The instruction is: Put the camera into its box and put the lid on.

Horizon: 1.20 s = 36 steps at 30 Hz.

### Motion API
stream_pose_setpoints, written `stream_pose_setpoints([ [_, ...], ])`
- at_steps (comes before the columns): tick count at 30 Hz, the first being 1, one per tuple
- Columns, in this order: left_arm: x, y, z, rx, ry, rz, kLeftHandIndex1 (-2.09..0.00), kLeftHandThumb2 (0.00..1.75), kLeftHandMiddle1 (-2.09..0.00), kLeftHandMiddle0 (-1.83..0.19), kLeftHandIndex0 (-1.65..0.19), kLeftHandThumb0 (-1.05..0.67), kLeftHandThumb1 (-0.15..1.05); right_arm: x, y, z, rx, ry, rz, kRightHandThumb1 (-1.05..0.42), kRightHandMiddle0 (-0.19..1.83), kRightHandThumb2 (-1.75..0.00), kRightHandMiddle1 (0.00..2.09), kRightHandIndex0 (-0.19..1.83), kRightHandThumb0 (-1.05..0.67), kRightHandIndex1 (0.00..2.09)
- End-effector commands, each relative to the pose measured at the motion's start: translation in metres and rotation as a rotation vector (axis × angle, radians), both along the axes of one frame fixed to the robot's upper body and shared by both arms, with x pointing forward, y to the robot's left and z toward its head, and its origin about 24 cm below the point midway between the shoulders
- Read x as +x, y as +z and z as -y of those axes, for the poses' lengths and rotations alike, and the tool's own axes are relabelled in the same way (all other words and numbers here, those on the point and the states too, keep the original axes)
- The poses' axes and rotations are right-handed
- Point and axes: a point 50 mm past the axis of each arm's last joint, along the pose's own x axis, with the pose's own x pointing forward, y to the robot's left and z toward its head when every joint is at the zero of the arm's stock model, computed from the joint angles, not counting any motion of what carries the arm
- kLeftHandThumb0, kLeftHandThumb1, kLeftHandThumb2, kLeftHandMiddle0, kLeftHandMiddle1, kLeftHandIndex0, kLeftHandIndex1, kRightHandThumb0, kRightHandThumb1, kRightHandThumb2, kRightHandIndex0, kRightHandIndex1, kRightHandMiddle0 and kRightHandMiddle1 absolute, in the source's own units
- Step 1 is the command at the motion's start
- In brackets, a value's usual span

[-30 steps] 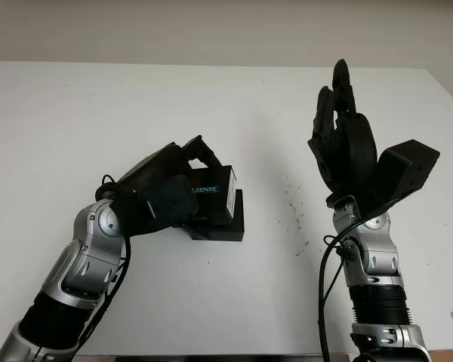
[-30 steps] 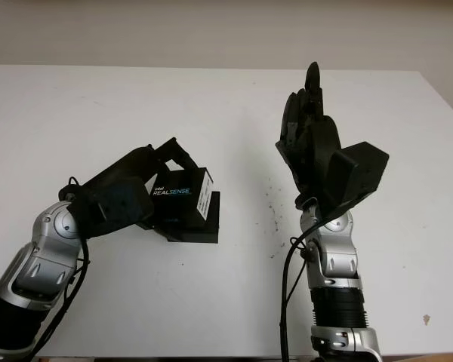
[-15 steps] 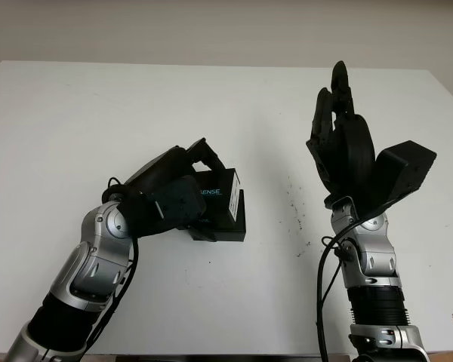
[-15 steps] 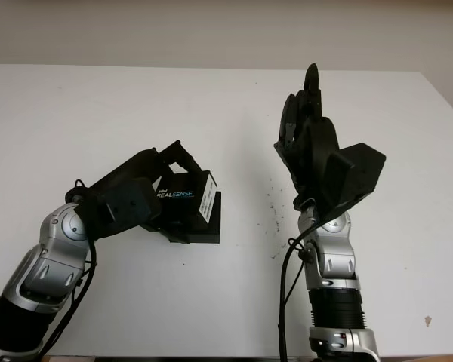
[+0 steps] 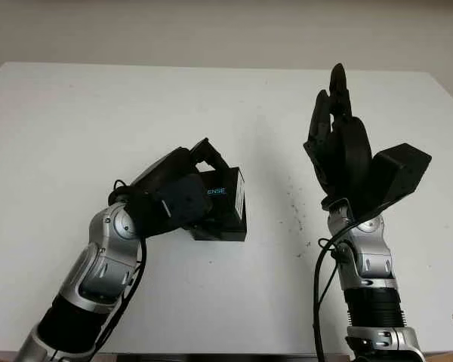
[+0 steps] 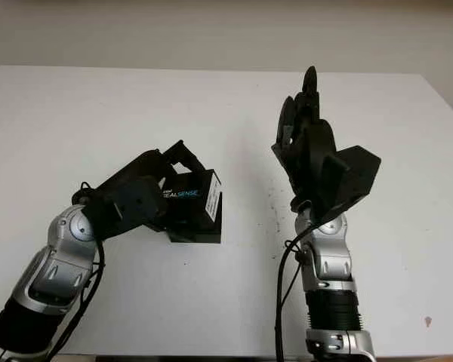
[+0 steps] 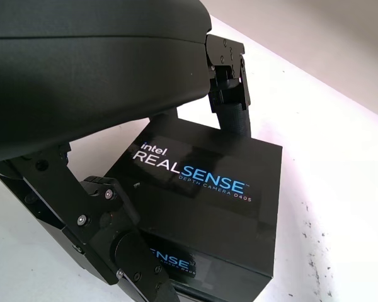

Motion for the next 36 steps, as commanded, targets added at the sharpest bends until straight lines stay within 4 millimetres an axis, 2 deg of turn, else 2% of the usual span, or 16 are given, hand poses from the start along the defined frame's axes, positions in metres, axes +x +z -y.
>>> stream_pose_setpoints([
  [1,-0.004,-0.009,0.008,0.020,-0.034,-0.042,-1.72,0.09,-1.98,-0.49,-0.06,-0.19,1.05,-0.001,0.002,-0.001,0.005,0.002,0.016,-1.05,-0.18,-0.72,0.00,-0.19,-0.61,0.01],
  [6,-0.006,-0.007,0.009,0.071,-0.034,-0.044,-1.73,0.10,-1.96,-0.43,-0.06,-0.19,1.05,-0.001,0.002,-0.003,0.012,0.009,0.018,-1.05,-0.18,-0.73,0.00,-0.19,-0.61,0.01],
  [11,-0.007,-0.005,0.007,0.103,-0.044,-0.045,-1.73,0.08,-1.98,-0.45,-0.07,-0.18,1.05,-0.001,0.002,-0.006,0.007,0.000,0.015,-1.05,-0.18,-0.73,0.00,-0.19,-0.62,0.01],
  [19,-0.009,-0.006,0.005,0.128,-0.042,-0.065,-1.69,0.06,-1.84,-0.52,-0.15,-0.20,1.04,-0.001,0.000,-0.010,0.028,-0.001,0.018,-1.05,-0.18,-0.70,0.00,-0.19,-0.64,0.01],
  [22,-0.010,-0.006,0.006,0.114,-0.032,-0.077,-1.65,0.06,-1.84,-0.46,-0.12,-0.23,1.05,-0.001,-0.001,-0.012,0.036,-0.006,0.019,-1.05,-0.18,-0.70,0.00,-0.19,-0.63,0.00],
  [24,-0.011,-0.007,0.008,0.105,-0.018,-0.085,-1.59,0.09,-1.92,-0.46,-0.02,-0.32,1.05,-0.002,-0.002,-0.011,0.034,-0.010,0.024,-1.05,-0.18,-0.71,0.00,-0.19,-0.63,0.01],
  [25,-0.011,-0.007,0.009,0.099,-0.013,-0.088,-1.47,0.11,-1.99,-0.42,0.08,-0.36,1.05,-0.002,-0.002,-0.010,0.035,-0.013,0.026,-1.05,-0.18,-0.70,0.01,-0.19,-0.63,0.01],
  [26,-0.011,-0.007,0.011,0.094,-0.010,-0.094,-1.13,0.13,-2.05,-0.38,0.15,-0.40,1.05,-0.002,-0.002,-0.010,0.035,-0.012,0.028,-1.05,-0.18,-0.70,0.01,-0.19,-0.63,0.01],
  [29,-0.011,-0.008,0.012,0.085,-0.005,-0.114,-0.71,0.19,-2.09,-0.29,0.19,-0.45,1.05,-0.002,-0.003,-0.010,0.036,-0.011,0.031,-1.05,-0.18,-0.71,0.00,-0.19,-0.62,0.01],
  [31,-0.012,-0.008,0.014,0.082,0.002,-0.127,-0.36,0.22,-2.09,-0.31,0.19,-0.49,1.05,-0.003,-0.003,-0.010,0.037,-0.015,0.030,-1.05,-0.18,-0.72,0.00,-0.19,-0.62,0.01],
  [32,-0.012,-0.009,0.015,0.082,0.003,-0.132,-0.19,0.24,-1.77,-0.07,0.19,-0.50,1.05,-0.003,-0.003,-0.010,0.036,-0.017,0.030,-1.05,-0.18,-0.72,0.00,-0.19,-0.61,0.01],
  [33,-0.012,-0.009,0.016,0.086,0.002,-0.140,-0.08,0.27,-1.48,0.08,0.19,-0.53,1.05,-0.003,-0.003,-0.010,0.035,-0.016,0.031,-1.05,-0.18,-0.72,0.00,-0.19,-0.61,0.01],
  [34,-0.013,-0.009,0.016,0.087,0.002,-0.150,-0.04,0.31,-0.85,0.14,0.19,-0.56,1.05,-0.003,-0.003,-0.010,0.036,-0.016,0.032,-1.05,-0.18,-0.72,0.00,-0.19,-0.61,0.01],
  [35,-0.013,-0.010,0.017,0.087,0.003,-0.161,-0.02,0.33,-0.43,0.16,0.19,-0.57,1.05,-0.003,-0.003,-0.010,0.036,-0.015,0.032,-1.05,-0.18,-0.71,0.00,-0.19,-0.62,0.01],
  [36,-0.014,-0.010,0.017,0.085,0.004,-0.168,-0.01,0.37,-0.18,0.18,0.19,-0.59,1.05,-0.003,-0.003,-0.010,0.037,-0.014,0.032,-1.05,-0.18,-0.70,0.00,-0.19,-0.62,0.01],
])
